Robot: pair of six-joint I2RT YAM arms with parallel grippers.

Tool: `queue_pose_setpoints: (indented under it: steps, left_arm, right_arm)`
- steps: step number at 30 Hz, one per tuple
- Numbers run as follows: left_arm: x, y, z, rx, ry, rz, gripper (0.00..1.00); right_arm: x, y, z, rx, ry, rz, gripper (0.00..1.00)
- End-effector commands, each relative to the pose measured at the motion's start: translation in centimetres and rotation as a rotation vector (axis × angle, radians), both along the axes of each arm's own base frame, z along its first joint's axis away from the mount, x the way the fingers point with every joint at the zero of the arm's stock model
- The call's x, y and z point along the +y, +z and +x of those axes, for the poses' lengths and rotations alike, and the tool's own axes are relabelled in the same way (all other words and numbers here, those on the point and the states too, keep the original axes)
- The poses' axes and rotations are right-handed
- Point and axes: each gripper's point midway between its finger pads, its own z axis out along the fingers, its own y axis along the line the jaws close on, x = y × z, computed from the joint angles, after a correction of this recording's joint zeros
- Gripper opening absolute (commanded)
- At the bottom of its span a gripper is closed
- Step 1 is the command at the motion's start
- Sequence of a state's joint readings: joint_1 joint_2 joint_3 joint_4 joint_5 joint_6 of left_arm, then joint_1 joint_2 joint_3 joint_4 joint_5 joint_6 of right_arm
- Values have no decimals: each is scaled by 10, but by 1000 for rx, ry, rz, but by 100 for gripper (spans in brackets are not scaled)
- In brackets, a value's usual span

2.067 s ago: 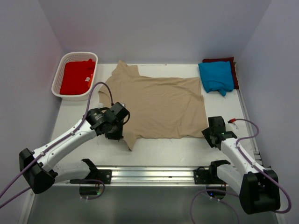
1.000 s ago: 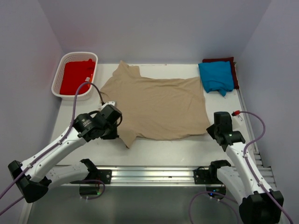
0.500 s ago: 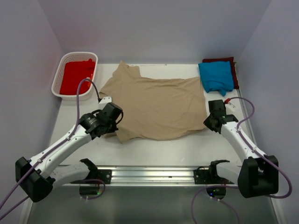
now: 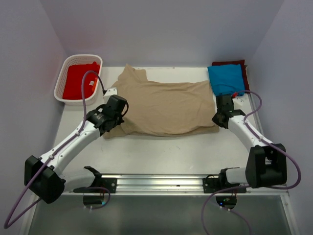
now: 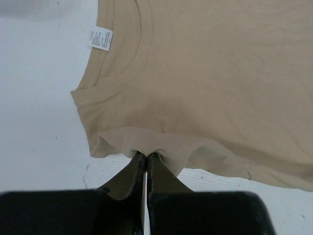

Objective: Fold and stack the t-shirts
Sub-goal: Fold the flattened tshirt in 1/3 of the way

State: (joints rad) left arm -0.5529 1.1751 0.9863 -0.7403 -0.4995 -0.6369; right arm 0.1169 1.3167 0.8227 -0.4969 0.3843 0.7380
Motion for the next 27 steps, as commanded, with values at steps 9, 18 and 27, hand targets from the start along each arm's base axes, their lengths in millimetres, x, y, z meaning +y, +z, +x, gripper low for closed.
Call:
queue_pose_setpoints:
  steps: [9, 18, 27]
  left_arm:
    - [19, 16, 61, -90, 45, 43, 0]
    - [22, 12, 89, -85, 35, 50, 0]
    - [24, -1, 98, -52, 35, 42, 0]
  right_arm:
    - [-18, 16, 46, -51, -33, -78, 0]
    - [-18, 3, 67, -36, -39, -64, 0]
    - [-16, -10, 84, -19, -35, -53, 0]
